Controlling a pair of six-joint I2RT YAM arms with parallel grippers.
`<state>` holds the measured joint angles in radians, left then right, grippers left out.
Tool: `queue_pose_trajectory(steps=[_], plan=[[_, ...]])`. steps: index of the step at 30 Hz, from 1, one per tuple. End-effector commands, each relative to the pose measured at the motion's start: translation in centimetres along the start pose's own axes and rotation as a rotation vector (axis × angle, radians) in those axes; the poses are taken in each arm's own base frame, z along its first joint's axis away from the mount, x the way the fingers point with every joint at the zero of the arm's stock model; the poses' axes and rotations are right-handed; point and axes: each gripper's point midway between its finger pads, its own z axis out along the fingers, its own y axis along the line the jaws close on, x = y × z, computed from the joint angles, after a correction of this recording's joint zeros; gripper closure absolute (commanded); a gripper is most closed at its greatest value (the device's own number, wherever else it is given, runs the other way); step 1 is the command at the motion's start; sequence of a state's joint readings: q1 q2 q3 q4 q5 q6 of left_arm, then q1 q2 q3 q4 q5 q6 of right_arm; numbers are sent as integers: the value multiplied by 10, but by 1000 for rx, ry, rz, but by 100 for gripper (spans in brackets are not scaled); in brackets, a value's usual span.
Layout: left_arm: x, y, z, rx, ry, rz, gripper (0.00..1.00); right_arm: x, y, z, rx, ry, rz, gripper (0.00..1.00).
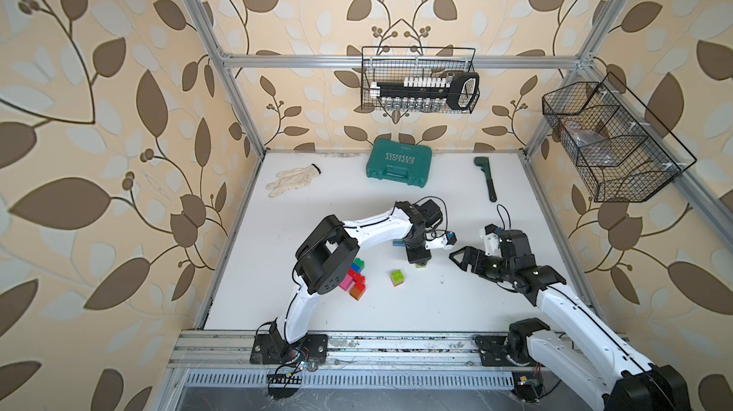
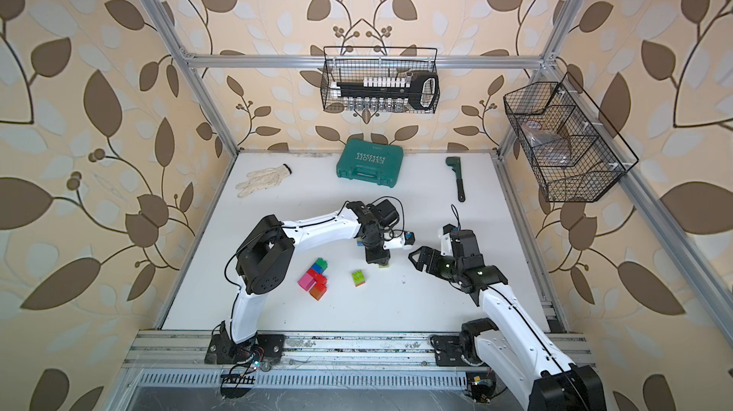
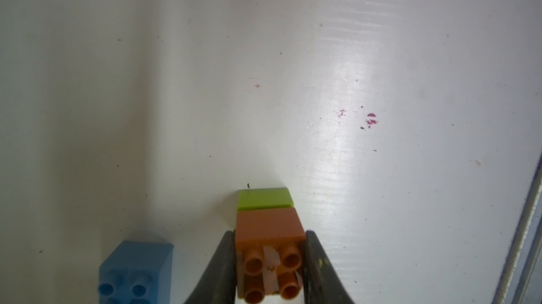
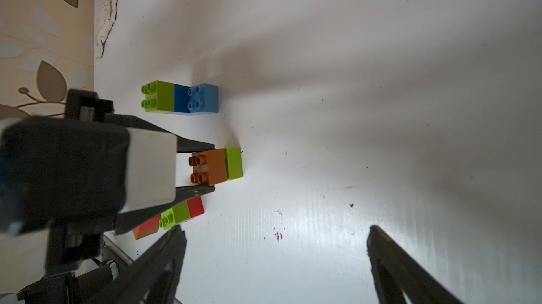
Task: Assemble the letter h with lego
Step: Assemble the lego brick with the lego brick.
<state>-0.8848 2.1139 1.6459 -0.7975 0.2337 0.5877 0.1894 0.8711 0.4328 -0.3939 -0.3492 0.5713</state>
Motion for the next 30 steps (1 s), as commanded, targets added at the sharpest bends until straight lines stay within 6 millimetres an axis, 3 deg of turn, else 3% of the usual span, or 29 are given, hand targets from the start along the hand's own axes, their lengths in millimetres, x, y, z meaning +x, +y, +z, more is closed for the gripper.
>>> queue_pose_trajectory(steps=[1, 5, 10, 19, 25, 30], plan=[[35, -5, 32, 28, 164, -50, 78, -4, 6, -6, -8, 5, -22, 8], [42, -16, 35, 95, 206, -90, 78, -7, 5, -8, 10, -12, -26, 8], [54, -14, 48, 91, 267, -120, 79, -13, 5, -12, 25, -34, -33, 8], [69, -38, 71, 243, 295, -205, 82, -19, 2, -26, 70, -77, -72, 8], [81, -32, 84, 200, 325, -225, 82, -20, 2, -32, 79, -93, -78, 8], [85, -14, 81, 74, 313, -196, 83, -24, 4, -36, 82, -108, -88, 8]])
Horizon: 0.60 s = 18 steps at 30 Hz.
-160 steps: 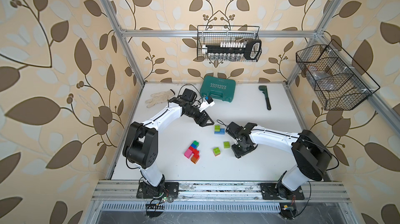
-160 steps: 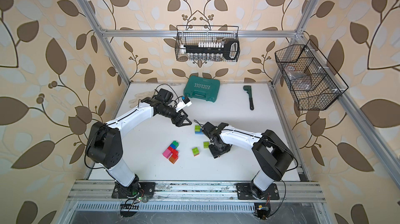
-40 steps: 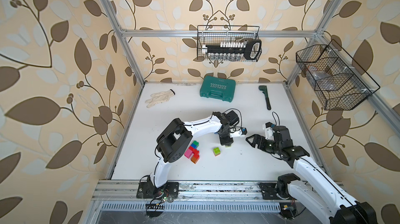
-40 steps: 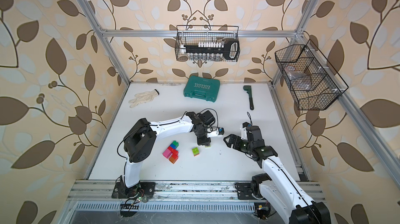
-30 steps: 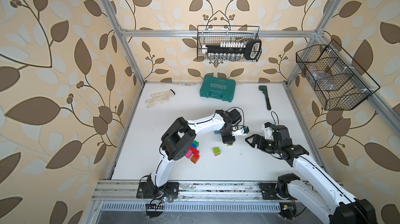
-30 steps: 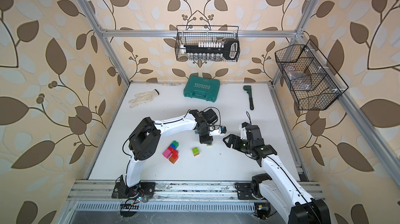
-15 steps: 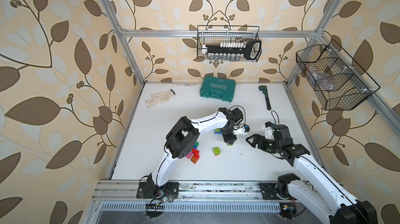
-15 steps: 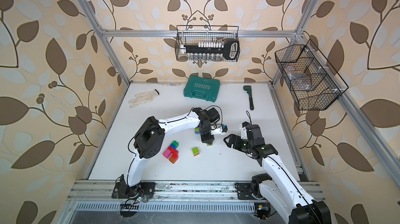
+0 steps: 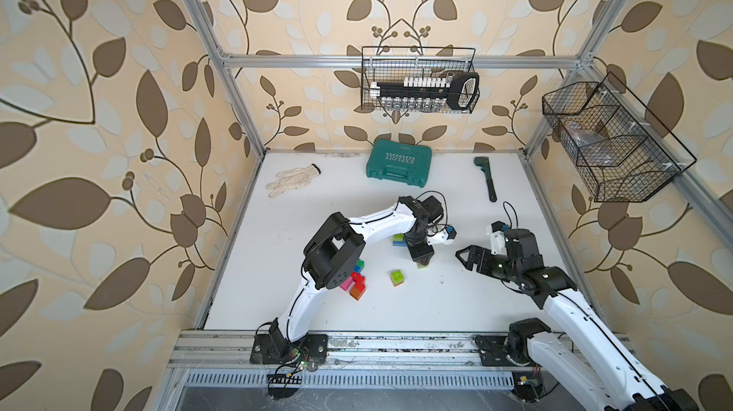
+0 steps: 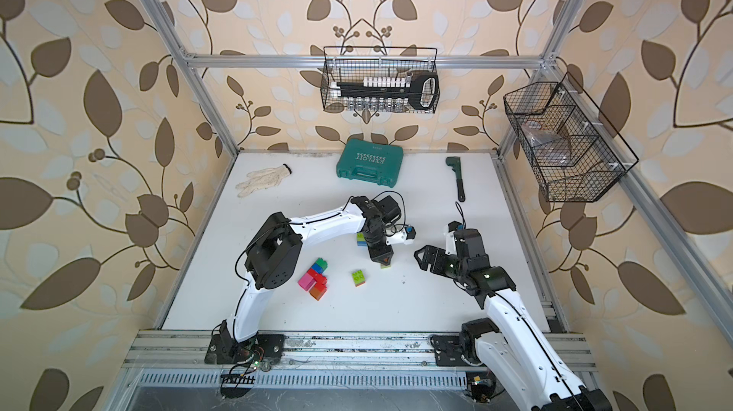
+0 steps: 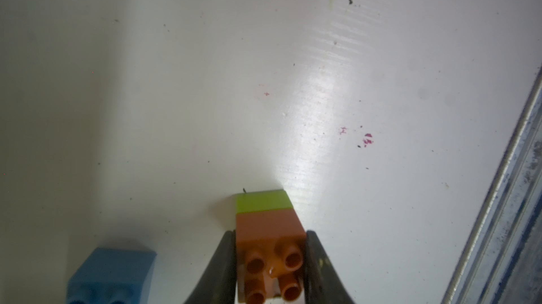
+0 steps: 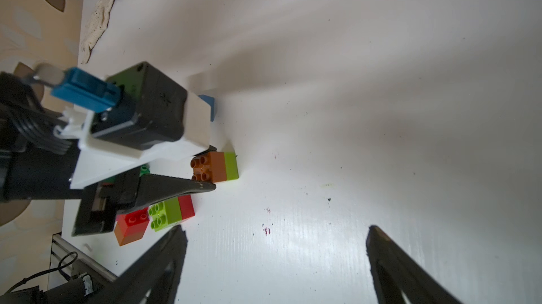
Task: Assemble the letter h with lego
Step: Assemble the lego brick with the lego brick.
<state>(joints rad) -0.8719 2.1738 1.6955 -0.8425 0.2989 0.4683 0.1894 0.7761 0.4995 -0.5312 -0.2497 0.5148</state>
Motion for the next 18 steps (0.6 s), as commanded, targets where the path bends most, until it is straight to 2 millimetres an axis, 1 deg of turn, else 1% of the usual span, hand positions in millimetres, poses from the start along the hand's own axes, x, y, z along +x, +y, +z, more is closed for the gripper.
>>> queue_pose_trajectory(steps=[1, 5, 8, 11, 15, 18], plan=[[82, 10, 69, -48, 279, -55, 82, -13, 4, -11, 12, -37, -26, 9], [81, 12, 63, -73, 273, -43, 82, -16, 3, -13, 23, -52, -24, 9], [84, 8, 65, -52, 278, -40, 82, -17, 6, -15, 15, -49, -27, 9], [86, 5, 66, -35, 281, -47, 80, -16, 5, -17, 25, -48, -26, 9], [76, 3, 56, -40, 238, -37, 76, -15, 5, -18, 23, -50, -28, 9], [64, 0, 42, -38, 198, -32, 73, -15, 3, -21, 38, -52, -29, 9]])
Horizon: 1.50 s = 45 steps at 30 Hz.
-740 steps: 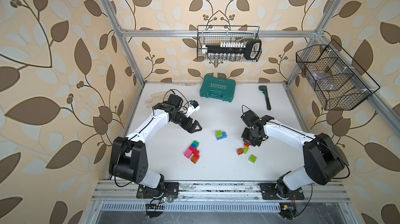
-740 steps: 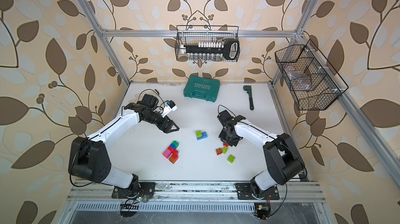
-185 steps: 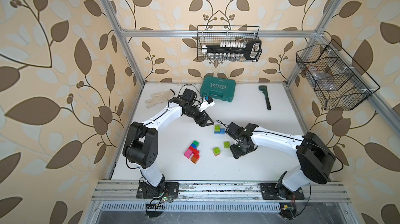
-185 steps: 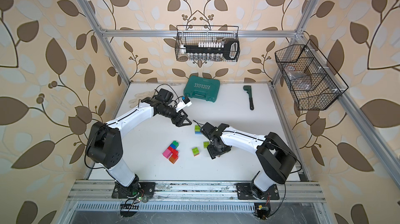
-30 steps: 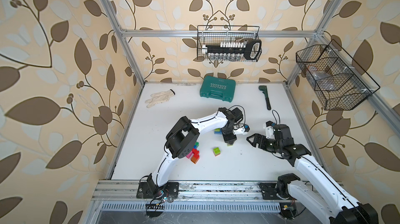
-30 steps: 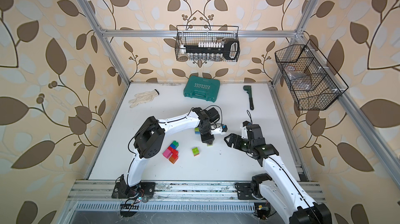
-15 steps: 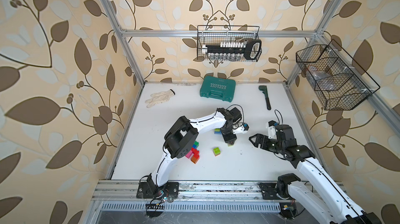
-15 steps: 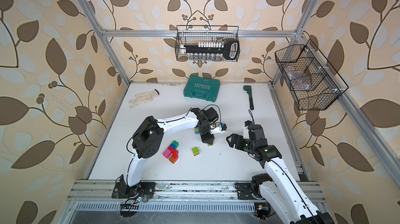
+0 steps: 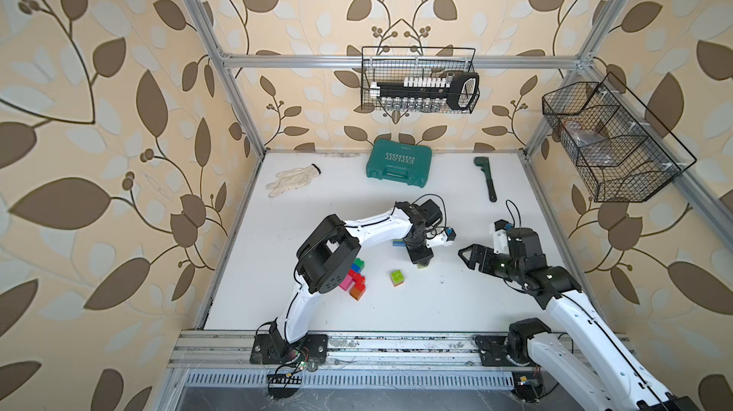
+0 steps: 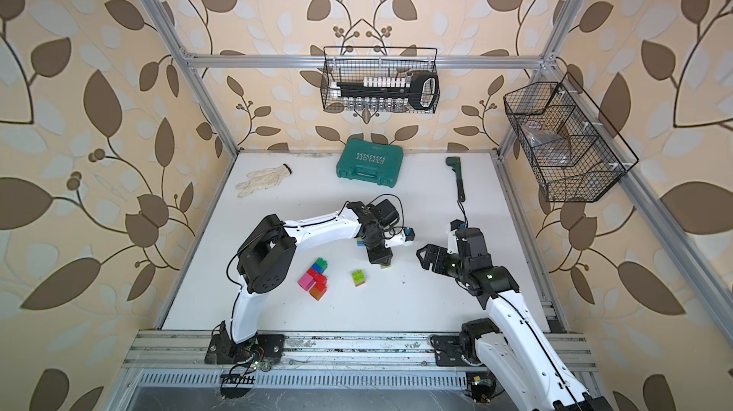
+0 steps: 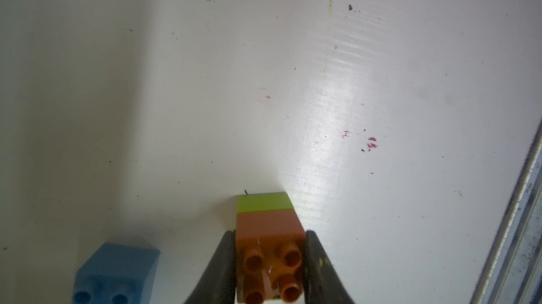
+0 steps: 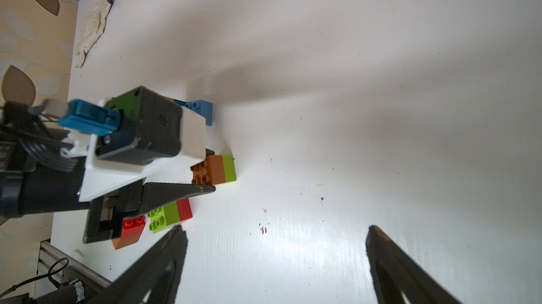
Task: Assemble the letter h with lego
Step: Assemble the lego brick with the lego brick, then pick up the lego brick from the center of the board.
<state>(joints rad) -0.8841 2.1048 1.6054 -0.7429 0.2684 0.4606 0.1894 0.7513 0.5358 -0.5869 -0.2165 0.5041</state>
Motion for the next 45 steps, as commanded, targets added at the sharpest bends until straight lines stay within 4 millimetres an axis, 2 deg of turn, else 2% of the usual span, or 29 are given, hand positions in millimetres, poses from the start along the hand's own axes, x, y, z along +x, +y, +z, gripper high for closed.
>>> queue_pose_trajectory(steps=[1, 8, 10, 14, 18, 21, 24, 28, 32, 36, 39, 41, 45], plan=[[65, -3, 39, 16, 241, -46, 73, -11, 3, -11, 10, -39, -16, 9], [40, -5, 20, 25, 177, -11, 72, -14, 4, -12, 8, -53, -16, 9], [37, -5, 16, 24, 162, 0, 69, -13, 4, -12, 5, -51, -15, 9], [24, -4, 1, 2, 113, 17, 57, -11, 2, -14, 17, -43, -26, 9], [11, -3, -24, -34, 54, 39, 51, -14, 5, -15, 7, -54, -30, 9], [4, -10, -45, -23, 15, 56, 48, -16, 6, -14, 11, -46, -34, 10], [2, -20, -70, 27, -27, 53, 46, -18, 9, -8, 11, -17, -31, 14], [7, -24, -109, 93, -106, 8, 43, -16, 27, 6, -11, 66, -92, 15], [25, -7, -159, 127, -228, -94, 38, -16, 67, 27, -22, 100, -320, 12], [60, 34, -194, 57, -329, -235, 30, -15, 109, 56, -74, 124, -578, 12], [99, 69, -209, -20, -389, -368, 17, -5, 139, 79, -149, 187, -789, 11], [125, 90, -214, -76, -436, -457, 1, 2, 147, 97, -150, 247, -911, 11], [181, 126, -208, -176, -468, -631, 1, 0, 150, 131, -126, 316, -1093, 11]])
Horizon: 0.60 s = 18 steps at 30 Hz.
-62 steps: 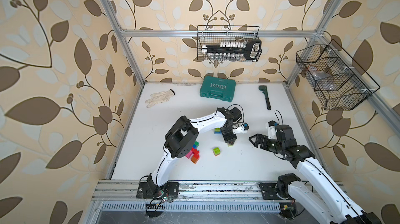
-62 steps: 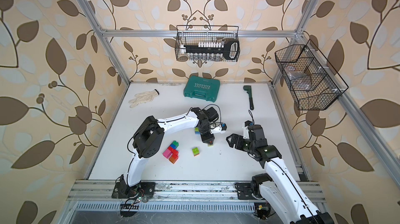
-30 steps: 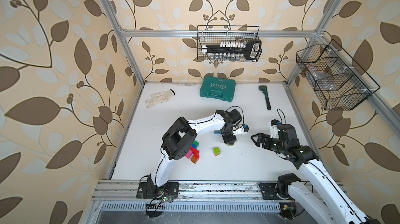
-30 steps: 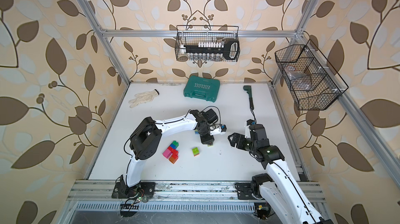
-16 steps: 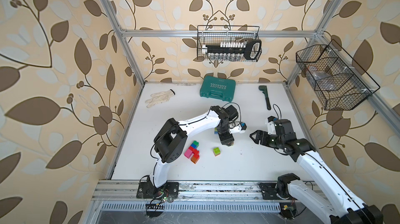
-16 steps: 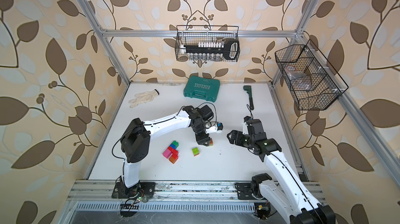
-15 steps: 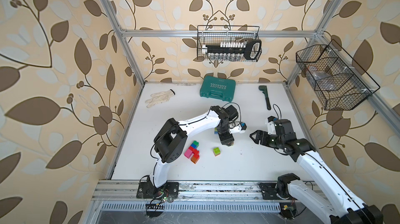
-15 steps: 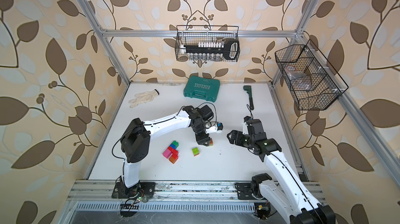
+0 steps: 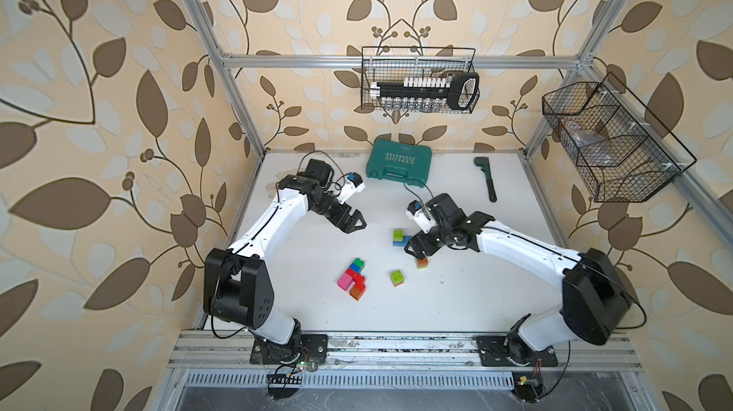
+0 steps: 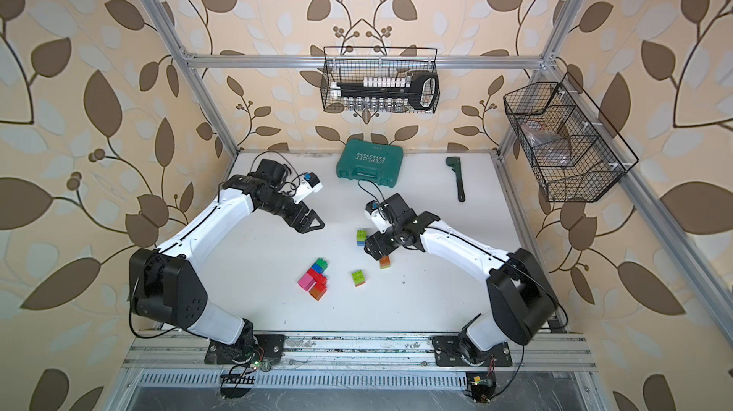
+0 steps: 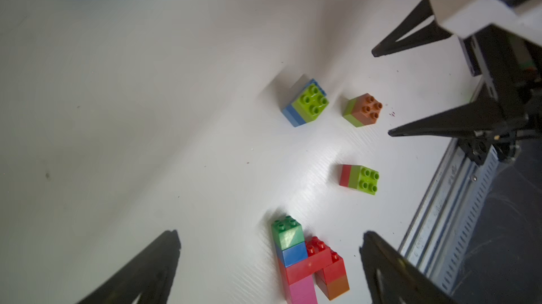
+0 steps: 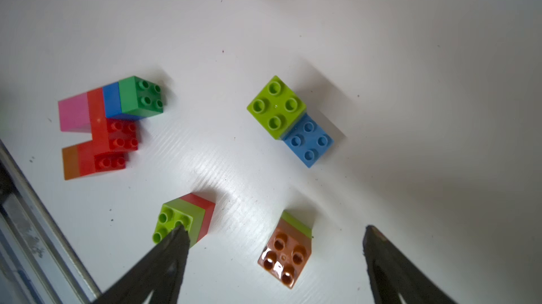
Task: Assemble the letter h with lego
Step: Pick up the lego brick from the center of the board.
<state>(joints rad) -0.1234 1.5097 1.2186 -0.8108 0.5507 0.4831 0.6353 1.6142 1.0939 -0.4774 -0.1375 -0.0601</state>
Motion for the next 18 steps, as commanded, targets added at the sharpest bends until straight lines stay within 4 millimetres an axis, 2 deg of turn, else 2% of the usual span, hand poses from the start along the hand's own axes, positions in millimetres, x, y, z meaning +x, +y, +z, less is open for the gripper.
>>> queue_pose_trajectory(steps=[1, 3, 6, 11, 13, 18], plan=[[4, 29, -6, -56, -88, -70, 1, -9, -5, 18, 1, 57, -246, 11], [20, 52, -2, -82, -91, -144, 1, -9, 1, 30, -58, 104, -320, 12], [37, 74, 4, -103, -94, -222, 1, -5, 5, 45, -106, 163, -389, 13], [48, 81, 6, -108, -112, -262, 1, -2, 8, 62, -153, 215, -429, 31], [49, 85, 3, -138, -116, -250, 1, -3, 8, 69, -138, 221, -446, 36], [48, 87, 2, -164, -136, -233, 1, -3, 13, 84, -136, 226, -447, 55]])
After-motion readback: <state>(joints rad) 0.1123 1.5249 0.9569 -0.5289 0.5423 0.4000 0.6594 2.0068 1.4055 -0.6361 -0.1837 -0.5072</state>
